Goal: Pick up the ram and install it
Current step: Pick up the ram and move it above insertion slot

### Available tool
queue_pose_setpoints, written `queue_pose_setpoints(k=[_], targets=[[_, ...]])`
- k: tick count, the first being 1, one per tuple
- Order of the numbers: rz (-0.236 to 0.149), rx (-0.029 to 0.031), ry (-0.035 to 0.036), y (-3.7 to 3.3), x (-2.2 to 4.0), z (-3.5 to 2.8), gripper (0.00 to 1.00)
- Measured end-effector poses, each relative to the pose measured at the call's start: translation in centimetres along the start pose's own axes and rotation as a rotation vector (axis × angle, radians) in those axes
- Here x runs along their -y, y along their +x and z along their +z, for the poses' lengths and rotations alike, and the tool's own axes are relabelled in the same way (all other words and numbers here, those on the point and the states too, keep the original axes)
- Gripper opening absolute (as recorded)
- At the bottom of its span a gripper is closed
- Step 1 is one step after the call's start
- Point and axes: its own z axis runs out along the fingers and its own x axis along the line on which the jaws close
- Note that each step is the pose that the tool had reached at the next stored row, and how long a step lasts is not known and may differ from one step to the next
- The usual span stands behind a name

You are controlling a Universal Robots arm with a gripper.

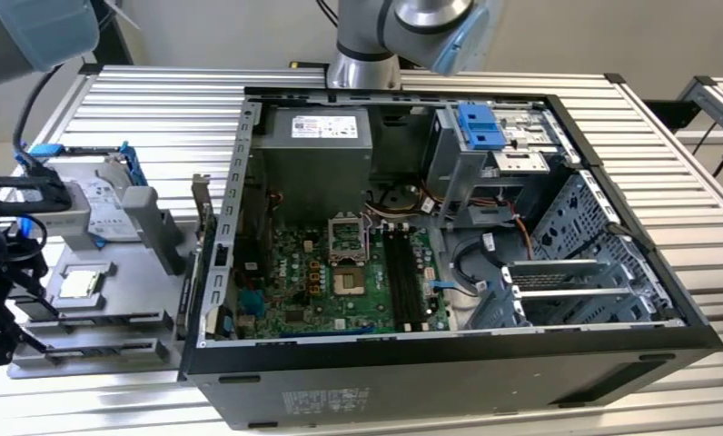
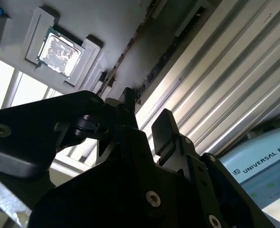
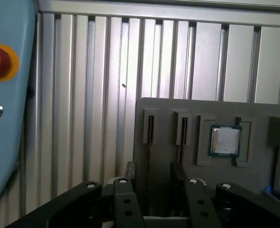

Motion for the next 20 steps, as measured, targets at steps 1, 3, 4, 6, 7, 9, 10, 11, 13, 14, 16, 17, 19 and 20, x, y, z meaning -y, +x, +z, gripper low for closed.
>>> queue_pose_setpoints(k=[1,3,4,6,7,9,10,11,13,14,16,17,19,20], targets=[[0.001,-0.0003,-0.0001,0.15,0.0,0.09,1.0],[0.008,-0.0003,0.0002,0.41,-0.01,0.29,1.0],[0.014,-0.0002,0.0001,0.48,-0.01,0.37,1.0],[0.028,0.0001,0.0003,0.64,-0.02,0.55,1.0],[0.033,0.0002,0.0004,0.73,-0.02,0.62,1.0],[0.041,0.0002,0.0004,0.95,-0.02,0.84,1.0],[0.041,0.0006,0.0008,1.01,-0.01,1.04,1.0],[0.041,0.0005,0.0007,1.06,0.0,1.22,1.0],[0.041,0.0003,0.0006,1.17,0.05,1.57,1.0],[0.041,0.0004,0.0006,1.21,0.08,1.76,1.0],[0.04,0.0003,0.0005,1.3,0.24,2.1,1.0],[0.037,0.0002,0.0004,1.33,0.36,2.28,1.0],[0.032,0.0002,0.0004,1.35,0.54,2.65,1.0],[0.031,0.0001,0.0003,1.36,0.6,2.82,1.0]])
